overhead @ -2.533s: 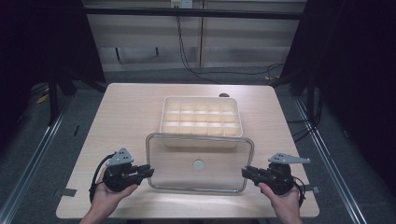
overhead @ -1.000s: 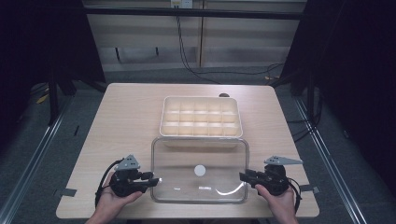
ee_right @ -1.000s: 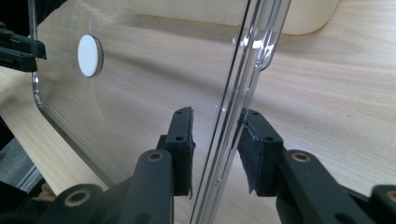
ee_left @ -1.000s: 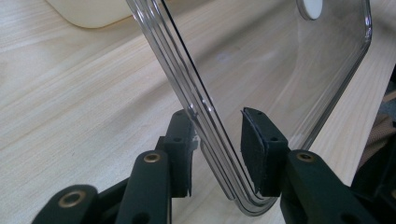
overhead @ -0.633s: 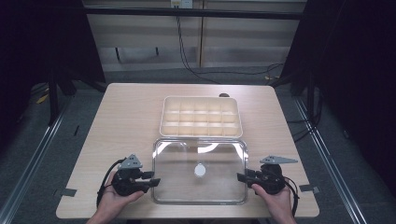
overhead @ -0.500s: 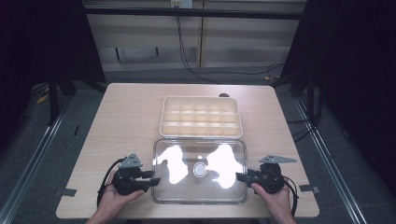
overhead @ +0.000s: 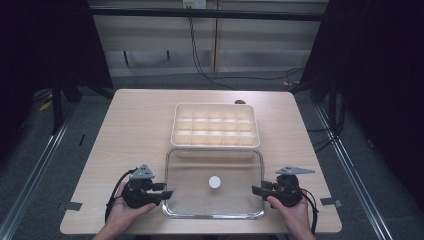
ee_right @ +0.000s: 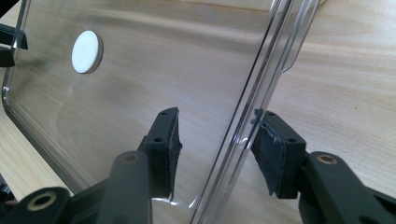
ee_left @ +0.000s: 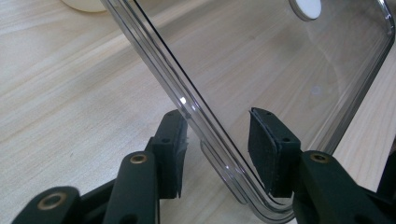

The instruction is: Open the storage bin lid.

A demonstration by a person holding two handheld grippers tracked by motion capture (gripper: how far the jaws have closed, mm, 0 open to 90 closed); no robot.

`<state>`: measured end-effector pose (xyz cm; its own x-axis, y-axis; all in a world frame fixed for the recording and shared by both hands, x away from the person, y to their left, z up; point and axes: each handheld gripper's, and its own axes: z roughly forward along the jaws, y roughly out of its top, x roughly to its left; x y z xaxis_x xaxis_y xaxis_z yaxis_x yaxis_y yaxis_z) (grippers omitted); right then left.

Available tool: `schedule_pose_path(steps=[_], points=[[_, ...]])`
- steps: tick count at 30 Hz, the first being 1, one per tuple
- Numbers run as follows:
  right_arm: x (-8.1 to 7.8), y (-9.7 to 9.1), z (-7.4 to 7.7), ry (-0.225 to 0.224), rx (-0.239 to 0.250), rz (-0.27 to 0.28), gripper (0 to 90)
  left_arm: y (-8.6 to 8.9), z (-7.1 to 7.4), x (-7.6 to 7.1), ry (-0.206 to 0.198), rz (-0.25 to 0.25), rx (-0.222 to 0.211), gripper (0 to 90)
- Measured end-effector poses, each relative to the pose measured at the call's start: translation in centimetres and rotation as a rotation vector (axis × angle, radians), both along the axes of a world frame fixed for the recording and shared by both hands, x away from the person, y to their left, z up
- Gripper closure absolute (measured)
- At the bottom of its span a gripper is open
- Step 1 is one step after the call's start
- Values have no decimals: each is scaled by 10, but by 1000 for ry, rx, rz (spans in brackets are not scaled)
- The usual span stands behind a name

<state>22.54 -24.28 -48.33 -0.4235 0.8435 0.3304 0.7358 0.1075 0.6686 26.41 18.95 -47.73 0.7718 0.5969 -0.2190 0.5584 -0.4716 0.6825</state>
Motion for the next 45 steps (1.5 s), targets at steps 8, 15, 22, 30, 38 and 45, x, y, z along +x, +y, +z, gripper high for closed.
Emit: schedule_pose_path(steps=[8,15,22,30,38,45], points=[[2,1,-4,10,-12,-3,483,-1,-2,1,8,-5,17,561],[3,3,-7,21,-32,-2,445,-2,-4,2,22,-7,16,560],[4,8,-9,40,-60,8,380,-3,-6,3,40,-9,22,542],[4,10,-10,46,-71,16,341,-4,-7,5,54,-12,27,520],[4,14,-11,26,-94,17,280,-6,-10,5,69,-7,43,461],[5,11,-11,46,-60,9,276,-6,-11,7,91,-5,42,452]])
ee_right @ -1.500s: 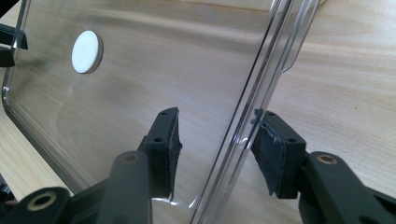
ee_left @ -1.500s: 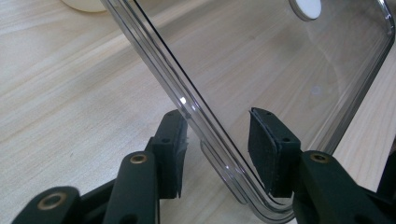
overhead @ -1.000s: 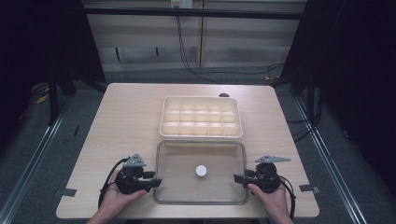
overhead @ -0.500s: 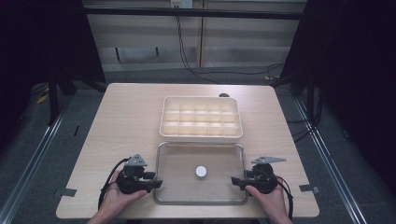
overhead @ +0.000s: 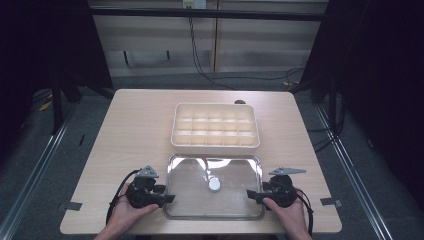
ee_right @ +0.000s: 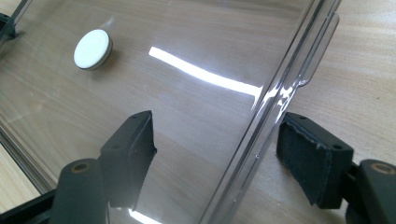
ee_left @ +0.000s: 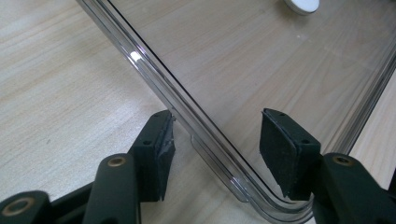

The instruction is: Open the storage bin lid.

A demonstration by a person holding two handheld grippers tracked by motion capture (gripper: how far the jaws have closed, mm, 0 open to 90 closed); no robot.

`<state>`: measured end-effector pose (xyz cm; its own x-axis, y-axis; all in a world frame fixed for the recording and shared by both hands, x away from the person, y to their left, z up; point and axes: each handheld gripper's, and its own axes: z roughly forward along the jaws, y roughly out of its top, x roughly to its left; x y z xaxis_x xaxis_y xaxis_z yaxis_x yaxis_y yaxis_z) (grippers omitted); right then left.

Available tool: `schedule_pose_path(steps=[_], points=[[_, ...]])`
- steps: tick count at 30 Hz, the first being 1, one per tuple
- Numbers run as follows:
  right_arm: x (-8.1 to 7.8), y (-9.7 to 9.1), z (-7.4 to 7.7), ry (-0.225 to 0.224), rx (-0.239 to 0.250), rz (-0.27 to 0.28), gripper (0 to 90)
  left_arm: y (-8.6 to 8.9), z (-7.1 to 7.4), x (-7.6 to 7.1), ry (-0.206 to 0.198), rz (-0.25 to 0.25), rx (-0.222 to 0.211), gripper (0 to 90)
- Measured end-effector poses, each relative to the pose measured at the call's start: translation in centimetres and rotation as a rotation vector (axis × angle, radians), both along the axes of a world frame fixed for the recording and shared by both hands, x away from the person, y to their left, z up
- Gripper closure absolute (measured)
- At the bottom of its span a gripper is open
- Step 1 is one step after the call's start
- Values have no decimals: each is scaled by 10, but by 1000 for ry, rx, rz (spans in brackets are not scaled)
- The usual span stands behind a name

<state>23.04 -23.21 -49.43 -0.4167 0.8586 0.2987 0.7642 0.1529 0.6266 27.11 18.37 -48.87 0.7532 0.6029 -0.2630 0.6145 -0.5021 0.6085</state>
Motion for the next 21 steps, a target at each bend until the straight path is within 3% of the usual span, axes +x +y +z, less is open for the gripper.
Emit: schedule_pose_path(steps=[4,5,6,12,14,15,21], points=[[0,-1,0,0,3,2,278,0,0,-1,-4,5,3,446],[0,-1,0,-3,-5,-6,285,-1,0,-2,-38,20,11,449],[-1,-4,3,-34,4,-15,290,1,1,-1,-31,25,-1,445],[-3,-10,8,-78,44,-26,288,5,5,-1,-53,35,-24,424],[-8,-12,15,-143,64,-12,281,7,9,-2,-76,35,-48,391],[-10,-13,18,-166,74,-12,281,11,14,-3,-101,43,-81,381],[-20,-18,28,-237,101,-6,274,23,24,-5,-162,87,-120,362]])
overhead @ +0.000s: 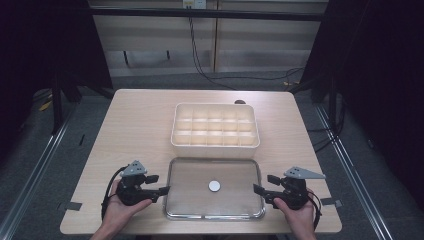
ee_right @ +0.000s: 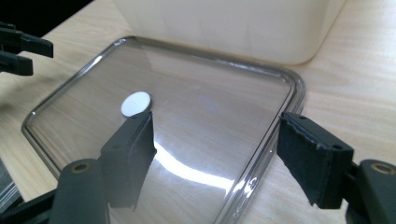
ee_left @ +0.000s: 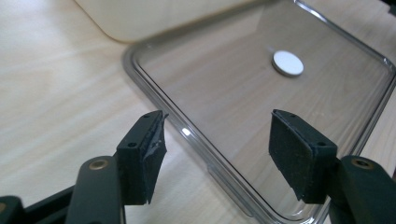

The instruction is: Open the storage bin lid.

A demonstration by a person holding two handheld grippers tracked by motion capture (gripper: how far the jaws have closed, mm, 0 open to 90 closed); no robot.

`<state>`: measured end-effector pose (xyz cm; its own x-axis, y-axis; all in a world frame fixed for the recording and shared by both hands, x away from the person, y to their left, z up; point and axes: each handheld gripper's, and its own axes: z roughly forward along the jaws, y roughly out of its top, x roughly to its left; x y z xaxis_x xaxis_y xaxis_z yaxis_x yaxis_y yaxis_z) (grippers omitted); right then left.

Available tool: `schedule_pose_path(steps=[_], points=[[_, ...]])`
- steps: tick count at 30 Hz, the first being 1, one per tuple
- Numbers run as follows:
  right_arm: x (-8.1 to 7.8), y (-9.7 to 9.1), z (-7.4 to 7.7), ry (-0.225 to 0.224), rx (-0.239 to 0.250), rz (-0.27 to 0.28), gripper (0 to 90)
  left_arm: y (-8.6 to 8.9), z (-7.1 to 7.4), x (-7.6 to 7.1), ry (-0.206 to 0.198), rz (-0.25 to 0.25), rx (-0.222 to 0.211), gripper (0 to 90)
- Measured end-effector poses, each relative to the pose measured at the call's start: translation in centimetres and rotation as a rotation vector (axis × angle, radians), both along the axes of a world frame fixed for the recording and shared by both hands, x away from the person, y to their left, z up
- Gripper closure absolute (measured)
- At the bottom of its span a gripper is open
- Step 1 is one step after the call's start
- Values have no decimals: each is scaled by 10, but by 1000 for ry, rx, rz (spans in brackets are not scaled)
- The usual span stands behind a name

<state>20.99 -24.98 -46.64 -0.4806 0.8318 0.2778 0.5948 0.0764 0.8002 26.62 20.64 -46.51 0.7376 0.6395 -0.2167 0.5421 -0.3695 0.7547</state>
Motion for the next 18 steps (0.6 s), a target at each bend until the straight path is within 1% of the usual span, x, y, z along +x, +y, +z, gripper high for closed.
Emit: schedule_pose_path(steps=[1,2,4,5,6,7,8,9,10,11,12,13,14,15,18], points=[[-1,-1,1,-5,2,3,270,4,2,-1,-14,3,1,355],[-3,-3,4,-16,7,3,258,6,3,-1,-19,11,-8,350],[-5,-7,7,-29,7,-1,241,12,4,-2,-28,24,-5,348],[-7,-14,9,-43,5,-10,231,16,5,-2,-39,33,-4,338],[-7,-18,10,-49,6,-24,220,22,6,-2,-48,61,-22,333],[-7,-22,11,-52,13,-38,218,26,7,-1,-52,74,-27,322],[-7,-27,11,-60,20,-48,218,26,7,-1,-52,74,-27,311],[-7,-27,11,-60,20,-48,218,30,8,0,-58,91,-40,311],[-8,-32,12,-63,27,-63,217,34,9,1,-62,110,-47,303],[-9,-40,14,-83,34,-88,211,38,9,2,-63,129,-54,276],[-9,-40,14,-83,34,-88,211,42,10,3,-71,135,-64,276],[-10,-43,15,-87,42,-99,205,46,11,4,-85,130,-94,246],[-10,-47,16,-88,47,-114,202,49,12,4,-100,129,-110,228],[-9,-52,17,-86,53,-125,200,51,12,4,-102,151,-125,232],[-7,-57,15,-85,54,-126,196,51,10,5,-90,149,-120,231]])
